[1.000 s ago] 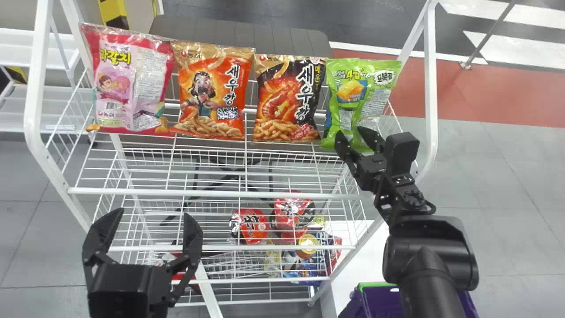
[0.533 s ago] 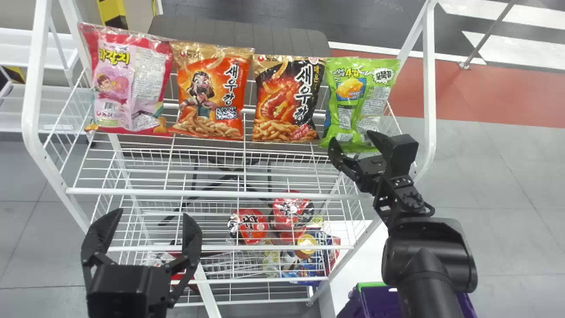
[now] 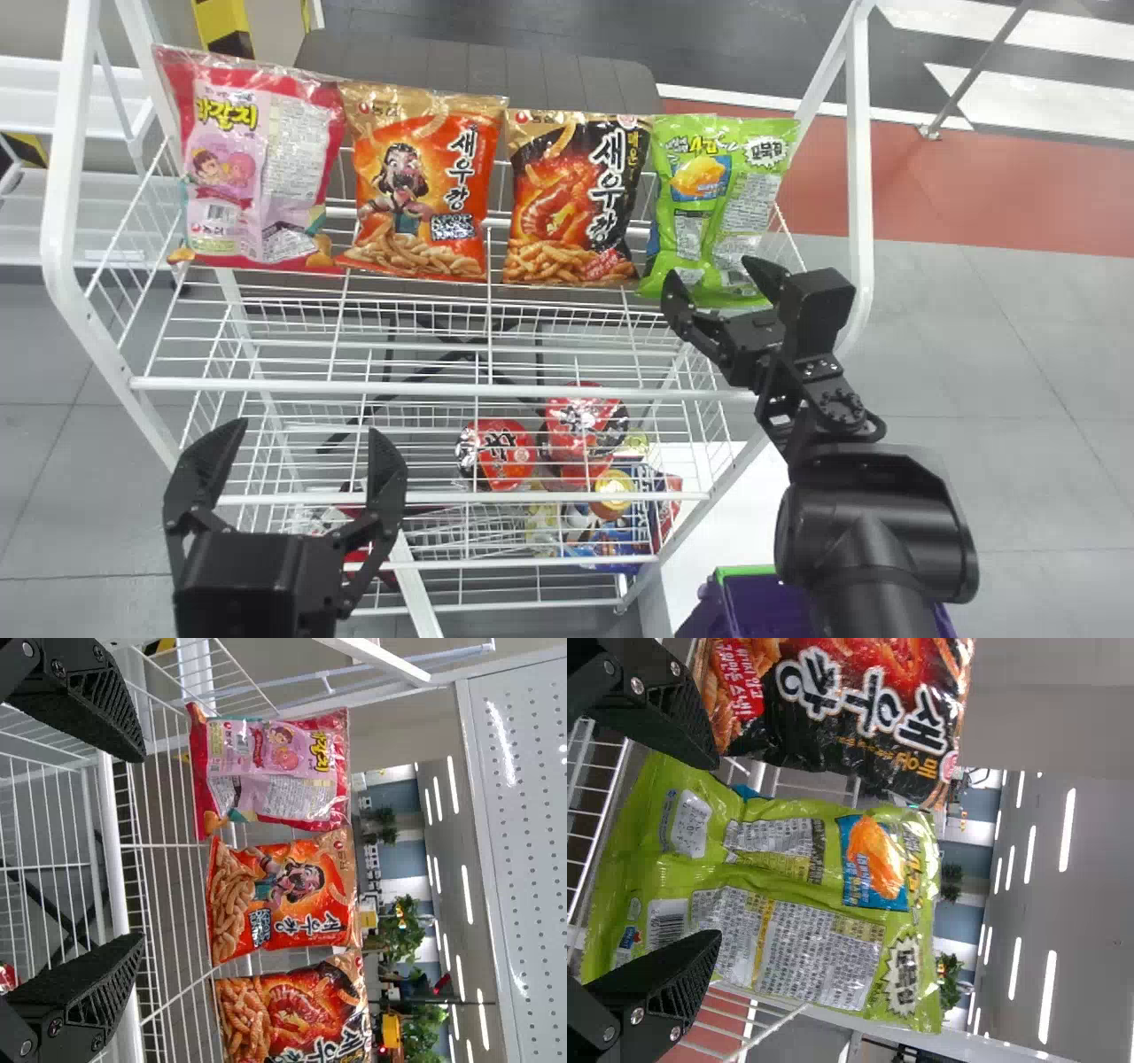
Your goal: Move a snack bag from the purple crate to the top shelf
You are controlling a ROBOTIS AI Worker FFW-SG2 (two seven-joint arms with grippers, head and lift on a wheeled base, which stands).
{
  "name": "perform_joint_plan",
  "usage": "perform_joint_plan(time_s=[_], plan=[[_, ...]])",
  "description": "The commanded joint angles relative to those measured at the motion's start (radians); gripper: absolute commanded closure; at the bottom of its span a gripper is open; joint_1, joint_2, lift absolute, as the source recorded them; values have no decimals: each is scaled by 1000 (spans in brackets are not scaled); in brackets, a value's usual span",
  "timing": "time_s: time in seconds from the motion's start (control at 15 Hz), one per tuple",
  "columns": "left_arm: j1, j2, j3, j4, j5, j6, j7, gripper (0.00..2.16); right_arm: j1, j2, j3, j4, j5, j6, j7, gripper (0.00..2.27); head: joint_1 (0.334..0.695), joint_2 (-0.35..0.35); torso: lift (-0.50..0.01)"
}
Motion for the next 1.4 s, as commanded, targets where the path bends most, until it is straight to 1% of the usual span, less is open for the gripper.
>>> perform_joint_plan(time_s=[0.0, 0.2, 0.4, 0.6, 0.8, 1.0, 1.07, 1.2, 1.27, 1.33], plan=[[0, 0, -2, -1, -1, 0, 0, 103, 42, 1, 24, -91, -26, 36, 1, 174, 695, -202, 0], [3, 0, 0, -4, -1, 0, 0, 103, 100, 1, 63, -207, -53, 85, 1, 174, 695, -187, 0], [5, 0, 2, -6, -1, 0, 2, 103, 191, 1, 103, -351, -89, 159, -1, 174, 695, -169, 0], [5, 0, 5, -7, -1, -3, 2, 103, 309, 1, 130, -489, -113, 220, -7, 174, 695, -151, 0], [-3, 0, 32, -9, 0, 0, 0, 100, 431, 1, 139, -604, -161, 232, -21, 174, 695, -132, 0], [-18, -9, 81, -53, 29, 31, -18, 100, 543, 1, 139, -709, -188, 229, -15, 174, 695, -114, 0], [-28, -12, 97, -61, 37, 77, -23, 103, 573, 1, 145, -736, -195, 217, -13, 174, 695, -97, 0], [-38, -15, 124, -106, 49, 147, -40, 100, 605, 1, 167, -773, -195, 217, 8, 174, 695, -76, 0], [-37, -15, 140, -112, 63, 156, -54, 100, 619, 1, 170, -790, -195, 223, 18, 174, 695, -64, 0], [-37, -18, 170, -130, 89, 202, -84, 103, 642, 1, 173, -808, -208, 223, 21, 174, 695, -36, 0]])
